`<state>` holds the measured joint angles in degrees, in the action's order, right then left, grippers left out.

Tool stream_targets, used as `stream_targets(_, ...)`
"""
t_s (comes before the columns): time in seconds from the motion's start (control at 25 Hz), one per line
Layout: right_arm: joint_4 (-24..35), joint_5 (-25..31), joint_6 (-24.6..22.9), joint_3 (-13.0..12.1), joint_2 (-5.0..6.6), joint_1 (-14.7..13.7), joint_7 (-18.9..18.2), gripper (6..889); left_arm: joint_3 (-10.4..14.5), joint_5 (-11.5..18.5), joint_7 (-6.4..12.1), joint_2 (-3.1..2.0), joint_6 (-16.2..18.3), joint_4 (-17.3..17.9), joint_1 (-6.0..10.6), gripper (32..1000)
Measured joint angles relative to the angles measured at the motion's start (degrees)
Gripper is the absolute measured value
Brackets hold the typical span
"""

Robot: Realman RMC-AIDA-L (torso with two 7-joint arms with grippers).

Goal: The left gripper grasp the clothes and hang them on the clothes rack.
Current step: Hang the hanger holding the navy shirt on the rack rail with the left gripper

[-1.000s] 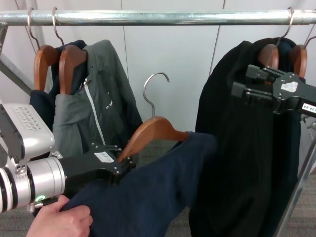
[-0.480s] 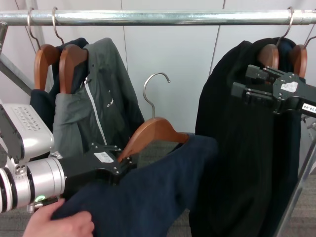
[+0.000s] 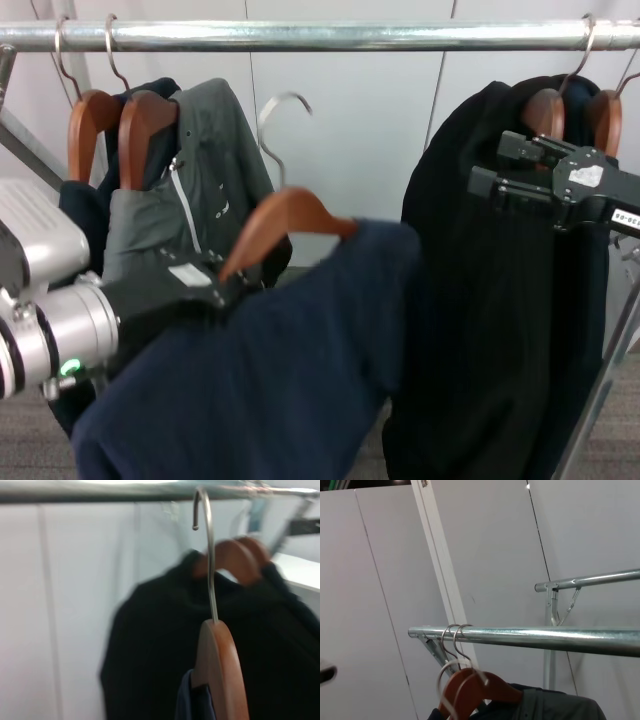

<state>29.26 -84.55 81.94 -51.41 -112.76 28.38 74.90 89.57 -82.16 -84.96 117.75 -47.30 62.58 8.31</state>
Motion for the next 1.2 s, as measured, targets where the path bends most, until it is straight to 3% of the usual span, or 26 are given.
stream_targets(0.2, 0.0, 0.0, 0.0, 0.0, 0.00, 0.0, 0.0, 848, 0.5, 0.1, -5.49, 0.04, 8.4, 3.8, -0.01, 200)
stream_targets(0.4, 0.0, 0.0, 0.0, 0.0, 0.00, 0.1, -0.1, 848, 0.8, 0.1, -8.73, 0.12, 15.5, 5.0, 0.83, 210)
stream_targets(0.68, 0.0, 0.0, -0.1, 0.0, -0.01, 0.4, -0.2, 849, 1.7, 0.1, -9.93, 0.11, 21.0, 3.8, 3.01, 223)
stream_targets(0.72, 0.0, 0.0, -0.1, 0.0, -0.03, 0.4, -0.2, 849, 2.5, -0.1, -10.54, 0.11, 22.8, 2.2, 4.66, 225)
stream_targets(1.0, 0.0, 0.0, -0.2, 0.0, -0.09, 0.4, -0.2, 849, 3.1, 0.0, -10.84, 0.10, 23.9, -2.5, 8.08, 238)
stream_targets(1.2, 0.0, 0.0, -0.3, 0.0, -0.09, 0.4, -0.2, 849, 3.7, 0.0, -10.86, 0.11, 23.9, -3.9, 8.74, 248)
